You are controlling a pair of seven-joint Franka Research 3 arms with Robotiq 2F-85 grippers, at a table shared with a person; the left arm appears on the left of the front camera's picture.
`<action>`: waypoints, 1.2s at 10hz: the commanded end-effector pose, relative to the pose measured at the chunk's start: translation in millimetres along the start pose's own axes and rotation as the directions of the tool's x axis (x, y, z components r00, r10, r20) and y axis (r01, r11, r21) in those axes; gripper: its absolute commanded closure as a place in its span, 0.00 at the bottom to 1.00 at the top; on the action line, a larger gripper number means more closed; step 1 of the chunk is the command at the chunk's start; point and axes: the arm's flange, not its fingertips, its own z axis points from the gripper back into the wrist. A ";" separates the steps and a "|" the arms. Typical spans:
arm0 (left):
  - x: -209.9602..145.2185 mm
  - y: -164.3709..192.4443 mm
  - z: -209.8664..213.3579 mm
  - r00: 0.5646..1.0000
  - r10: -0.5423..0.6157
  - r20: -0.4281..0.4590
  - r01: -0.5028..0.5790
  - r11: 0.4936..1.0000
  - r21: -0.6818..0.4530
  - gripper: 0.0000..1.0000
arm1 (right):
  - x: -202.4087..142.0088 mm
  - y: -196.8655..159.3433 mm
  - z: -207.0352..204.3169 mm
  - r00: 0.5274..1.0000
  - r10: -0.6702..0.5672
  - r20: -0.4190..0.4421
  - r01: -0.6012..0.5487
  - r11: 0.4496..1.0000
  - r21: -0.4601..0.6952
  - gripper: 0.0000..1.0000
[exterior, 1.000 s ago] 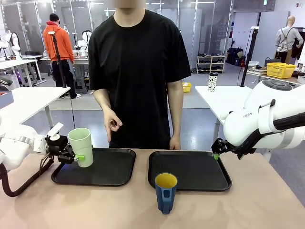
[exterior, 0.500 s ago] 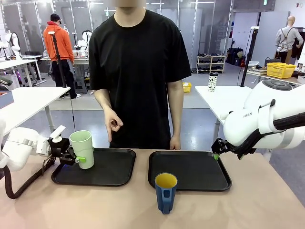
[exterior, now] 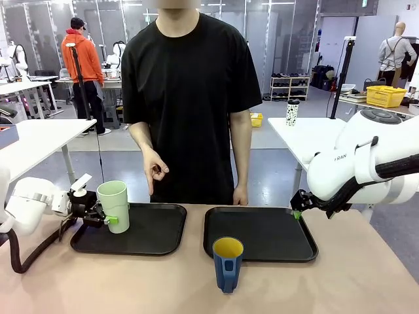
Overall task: Sort and store the cups by type.
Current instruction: Place the picked Reusable plastic cup into the Flat Tray indicated by the person.
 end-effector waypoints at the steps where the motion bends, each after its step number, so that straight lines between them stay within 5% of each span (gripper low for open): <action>1: -16.6 7.4 3.1 0.999 0.028 0.020 -0.028 0.999 -0.031 0.18 | -0.5 -0.7 -0.6 1.000 -0.003 0.000 0.003 1.000 0.002 0.00; 2: -18.6 6.5 2.1 0.999 0.042 0.025 -0.041 0.999 -0.036 0.18 | -0.5 -0.7 -0.6 1.000 -0.003 0.000 0.003 1.000 0.002 0.00; 3: -20.1 6.0 1.6 0.998 0.051 0.024 -0.050 0.998 -0.039 0.03 | -0.5 -0.7 -0.6 1.000 -0.003 0.000 0.003 1.000 0.002 0.00; 4: -20.7 4.6 2.1 0.998 0.052 0.026 -0.051 0.998 -0.042 0.00 | -0.5 -0.7 -0.6 1.000 -0.003 0.000 0.003 1.000 0.002 0.00; 12: -13.7 -18.4 25.6 0.999 0.043 -0.018 -0.042 0.998 0.048 0.00 | -0.5 -0.7 -0.6 1.000 -0.003 0.000 0.003 1.000 0.002 0.00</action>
